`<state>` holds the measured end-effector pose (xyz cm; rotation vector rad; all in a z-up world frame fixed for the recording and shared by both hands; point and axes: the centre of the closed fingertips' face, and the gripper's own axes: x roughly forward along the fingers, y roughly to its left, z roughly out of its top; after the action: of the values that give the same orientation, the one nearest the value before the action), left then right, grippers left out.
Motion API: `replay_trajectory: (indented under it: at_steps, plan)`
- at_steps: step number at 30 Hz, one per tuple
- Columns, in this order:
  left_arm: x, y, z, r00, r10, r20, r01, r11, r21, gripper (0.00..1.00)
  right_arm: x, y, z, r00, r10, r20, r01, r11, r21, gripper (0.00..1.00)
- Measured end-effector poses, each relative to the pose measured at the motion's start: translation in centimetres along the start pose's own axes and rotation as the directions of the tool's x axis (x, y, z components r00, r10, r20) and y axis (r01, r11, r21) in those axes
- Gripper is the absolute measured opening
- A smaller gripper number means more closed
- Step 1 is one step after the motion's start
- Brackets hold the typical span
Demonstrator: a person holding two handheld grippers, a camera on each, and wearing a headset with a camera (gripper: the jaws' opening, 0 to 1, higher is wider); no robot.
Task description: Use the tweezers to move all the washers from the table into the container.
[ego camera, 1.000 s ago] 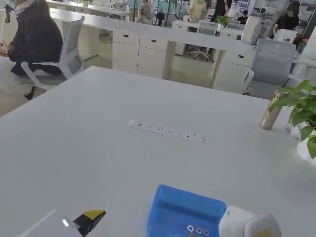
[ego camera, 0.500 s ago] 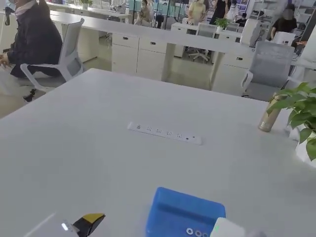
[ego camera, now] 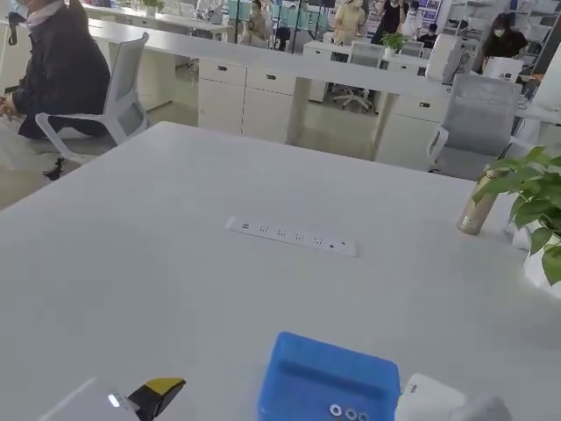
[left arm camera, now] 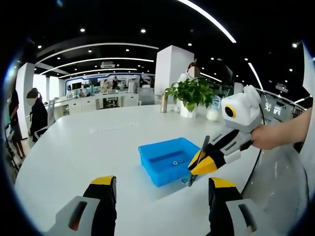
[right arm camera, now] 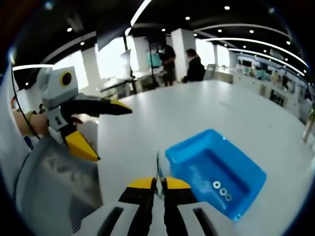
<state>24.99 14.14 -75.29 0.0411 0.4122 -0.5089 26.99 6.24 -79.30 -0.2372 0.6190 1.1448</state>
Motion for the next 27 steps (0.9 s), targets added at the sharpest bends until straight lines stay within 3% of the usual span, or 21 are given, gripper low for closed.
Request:
replay_trajectory:
  at_steps: [15, 22, 27]
  plan:
    - [-0.1, 0.2, 0.0, 1.0, 0.006, 0.006, -0.006, 1.0, -0.007, 0.77, -2.0, -2.1, 5.1, 0.9903, -0.025, 0.137, 0.018, 0.998, 0.056, 0.03]
    - [-0.1, 0.2, 0.0, 1.0, 0.008, 0.006, -0.008, 1.0, -0.006, 0.77, -1.8, -4.2, 6.4, 0.9869, -0.053, 0.152, 0.041, 0.996, 0.081, 0.03]
    - [-0.1, 0.3, 0.1, 0.9999, 0.011, 0.008, -0.011, 1.0, -0.008, 0.77, -1.2, -5.7, 6.2, 0.9886, -0.075, 0.13, 0.057, 0.989, 0.138, 0.03]
